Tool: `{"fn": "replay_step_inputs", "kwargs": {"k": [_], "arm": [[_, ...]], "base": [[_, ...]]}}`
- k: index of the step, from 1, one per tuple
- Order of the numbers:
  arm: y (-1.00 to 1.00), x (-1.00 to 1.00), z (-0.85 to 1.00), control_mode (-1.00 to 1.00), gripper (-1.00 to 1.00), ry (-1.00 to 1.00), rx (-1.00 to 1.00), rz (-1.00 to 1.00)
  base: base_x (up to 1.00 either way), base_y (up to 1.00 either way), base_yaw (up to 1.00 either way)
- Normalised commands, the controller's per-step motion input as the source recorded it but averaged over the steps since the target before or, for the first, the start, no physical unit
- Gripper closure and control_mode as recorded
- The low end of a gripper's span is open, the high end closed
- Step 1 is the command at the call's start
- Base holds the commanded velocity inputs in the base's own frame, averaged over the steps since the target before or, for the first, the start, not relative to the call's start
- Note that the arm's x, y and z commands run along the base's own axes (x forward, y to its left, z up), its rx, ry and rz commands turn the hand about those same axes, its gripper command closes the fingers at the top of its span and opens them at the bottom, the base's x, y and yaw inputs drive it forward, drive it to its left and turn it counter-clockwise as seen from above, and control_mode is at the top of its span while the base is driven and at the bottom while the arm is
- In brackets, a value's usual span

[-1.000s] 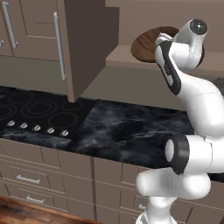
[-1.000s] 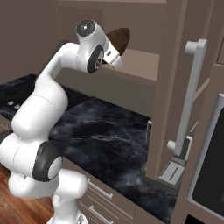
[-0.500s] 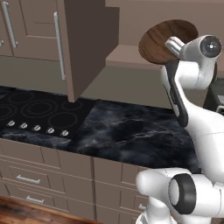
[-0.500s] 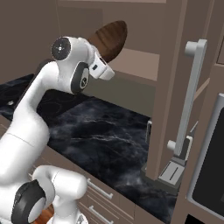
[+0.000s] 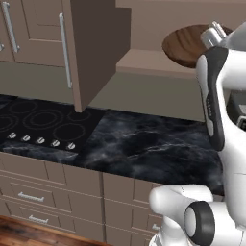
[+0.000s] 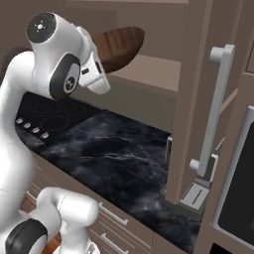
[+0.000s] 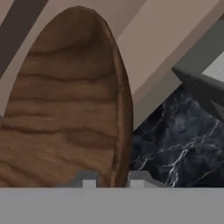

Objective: Move the bowls from the cabinet to the plates on the dining table.

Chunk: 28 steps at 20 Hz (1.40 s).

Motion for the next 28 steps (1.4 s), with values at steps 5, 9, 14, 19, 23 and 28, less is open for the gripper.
{"fn": "replay_step_inputs", "kwargs": {"k": [5,9,14,19,23,28], "arm": [[0.34,-1.0,0.14,-1.0,1.0,0.14,0.25,-0.04],[0.34,-1.0,0.01,-1.0,1.0,0.03,0.2,-0.03],[0.07,-0.98,-0.01,-1.0,1.0,-0.12,0.12,-0.07],[0.09,-0.82,-0.14,-1.0,1.0,-0.13,0.02,-0.04],[0.36,-0.55,-0.11,-1.0,1.0,-0.02,-0.1,-0.03],[0.18,-0.36,0.0,1.0,1.0,-0.02,-0.07,0.0]], "base": [[0.0,0.0,0.0],[0.0,0.0,0.0],[0.0,0.0,0.0],[0.0,0.0,0.0],[0.0,0.0,0.0],[-0.26,0.12,0.0]]}}
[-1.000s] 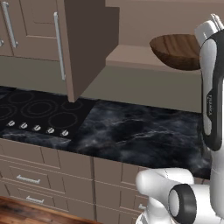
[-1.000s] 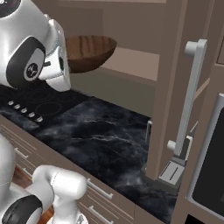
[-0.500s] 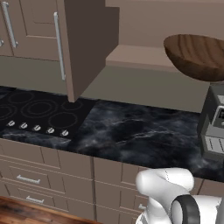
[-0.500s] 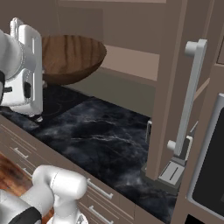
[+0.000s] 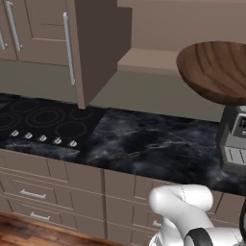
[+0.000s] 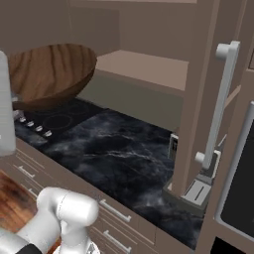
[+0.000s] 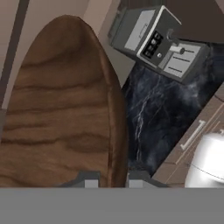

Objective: Move the bowls from the cabinet to the plates on the dining table.

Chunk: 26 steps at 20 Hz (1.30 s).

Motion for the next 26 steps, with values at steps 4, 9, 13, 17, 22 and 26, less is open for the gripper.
{"fn": "replay_step_inputs", "kwargs": {"k": [4,9,13,17,22,26], "arm": [[0.0,0.0,0.0,1.0,1.0,0.0,0.0,0.0],[0.0,0.0,0.0,1.0,1.0,0.0,0.0,0.0],[0.0,0.0,0.0,1.0,1.0,0.0,0.0,0.0],[0.0,0.0,0.0,1.0,1.0,0.0,0.0,0.0],[0.0,0.0,0.0,1.0,1.0,0.0,0.0,0.0],[0.0,0.0,0.0,1.0,1.0,0.0,0.0,0.0]], "base": [[-0.76,0.42,-0.02],[-0.97,0.4,0.02],[-0.98,0.38,0.14],[-0.34,0.29,0.39],[0.0,0.03,0.5],[0.0,0.0,0.5]]}}
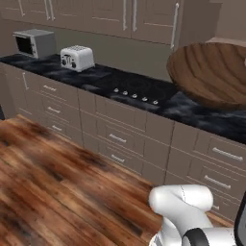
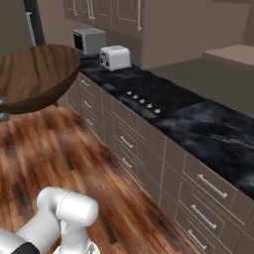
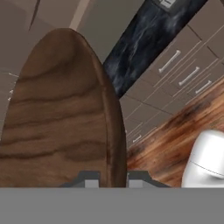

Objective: Move the bowls from the cabinet to the plates on the dining table.

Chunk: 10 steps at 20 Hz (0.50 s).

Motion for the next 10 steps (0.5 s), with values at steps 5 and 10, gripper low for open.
{"fn": "replay_step_inputs", "kwargs": {"k": [5,10], "arm": [[0.0,0.0,0.0,1.0,1.0,0.0,0.0,0.0],[0.0,0.0,0.0,1.0,1.0,0.0,0.0,0.0]], "base": [[0.0,0.0,0.5],[0.0,0.0,0.5]]}}
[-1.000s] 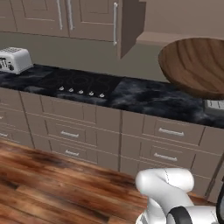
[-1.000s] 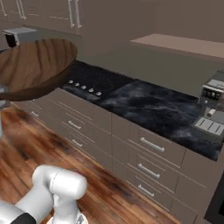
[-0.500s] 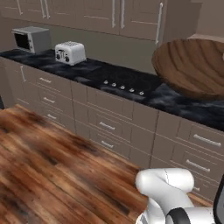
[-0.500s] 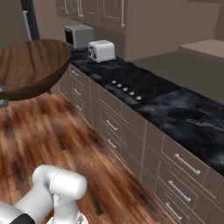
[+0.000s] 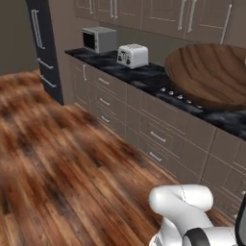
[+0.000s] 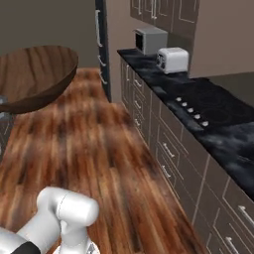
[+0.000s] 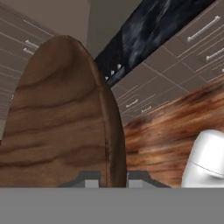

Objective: Move the bowls from the cabinet to the plates on the dining table.

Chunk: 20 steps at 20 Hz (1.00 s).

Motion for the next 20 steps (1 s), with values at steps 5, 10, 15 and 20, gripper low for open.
{"fn": "replay_step_inputs", "kwargs": {"k": [5,10,15,20], "arm": [[0.0,0.0,0.0,1.0,1.0,0.0,0.0,0.0],[0.0,0.0,0.0,1.0,1.0,0.0,0.0,0.0],[0.0,0.0,0.0,1.0,1.0,0.0,0.0,0.0],[0.0,0.0,0.0,1.0,1.0,0.0,0.0,0.0]], "base": [[0.0,0.0,0.5],[0.0,0.0,0.5],[0.0,0.0,0.5],[0.0,0.0,0.5]]}}
